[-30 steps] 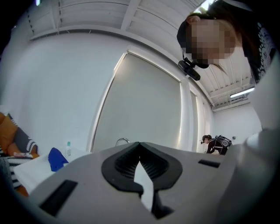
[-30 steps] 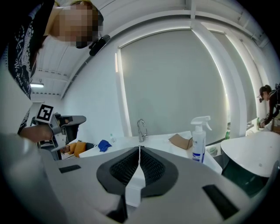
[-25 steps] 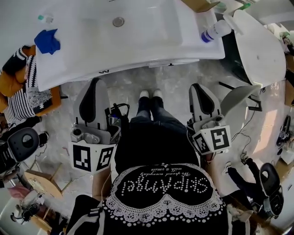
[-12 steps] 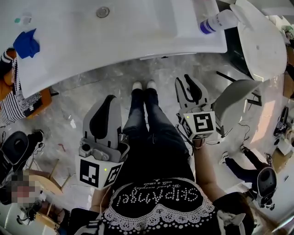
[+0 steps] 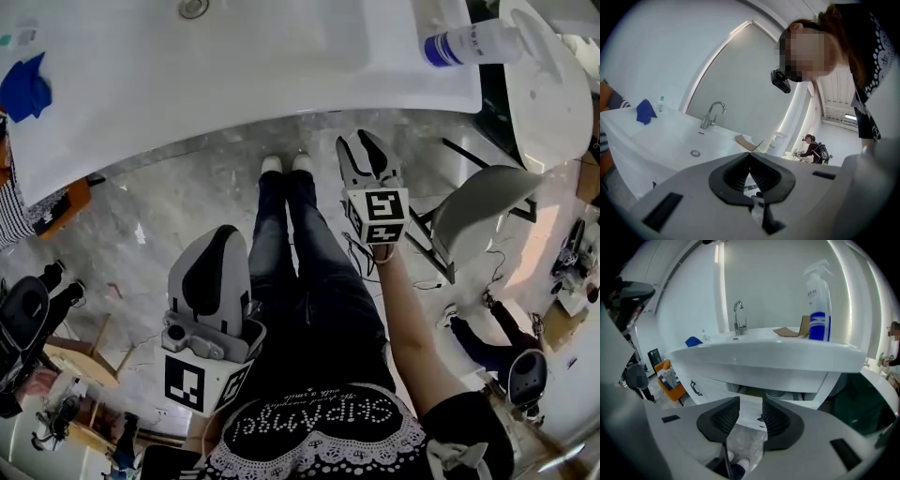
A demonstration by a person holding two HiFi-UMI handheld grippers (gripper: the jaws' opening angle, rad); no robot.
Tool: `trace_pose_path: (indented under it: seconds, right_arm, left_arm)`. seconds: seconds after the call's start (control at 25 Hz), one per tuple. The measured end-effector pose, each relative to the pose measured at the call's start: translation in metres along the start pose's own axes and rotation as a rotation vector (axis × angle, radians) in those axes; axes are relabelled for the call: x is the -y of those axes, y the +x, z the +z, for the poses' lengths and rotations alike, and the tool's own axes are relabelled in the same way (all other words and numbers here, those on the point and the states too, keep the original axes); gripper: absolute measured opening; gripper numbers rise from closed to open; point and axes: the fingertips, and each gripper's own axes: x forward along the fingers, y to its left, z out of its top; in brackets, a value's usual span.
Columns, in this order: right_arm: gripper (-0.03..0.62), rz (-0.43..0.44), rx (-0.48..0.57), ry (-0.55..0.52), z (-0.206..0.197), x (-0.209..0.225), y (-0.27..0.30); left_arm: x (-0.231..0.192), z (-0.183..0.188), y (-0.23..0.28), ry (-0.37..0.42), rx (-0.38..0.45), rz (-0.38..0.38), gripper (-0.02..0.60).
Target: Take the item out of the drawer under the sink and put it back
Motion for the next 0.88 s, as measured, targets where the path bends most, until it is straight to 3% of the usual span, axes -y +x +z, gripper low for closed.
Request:
trace_pose_path:
  seconds: [0.28,0.88]
  right_arm:
    - [0.144,-0.073,-0.073,0.094,-0.053,0.029,0.051]
    - [0.144,-0.053,-0.097,0.095,-0.087,0.037,0.094]
  left_arm:
    - [-0.003,-0.011,0.001,-0.051,-0.008,0.031,0.005]
    - [-0.001,-0.061,0.000,-0.141,-0.062,0.051,0.005]
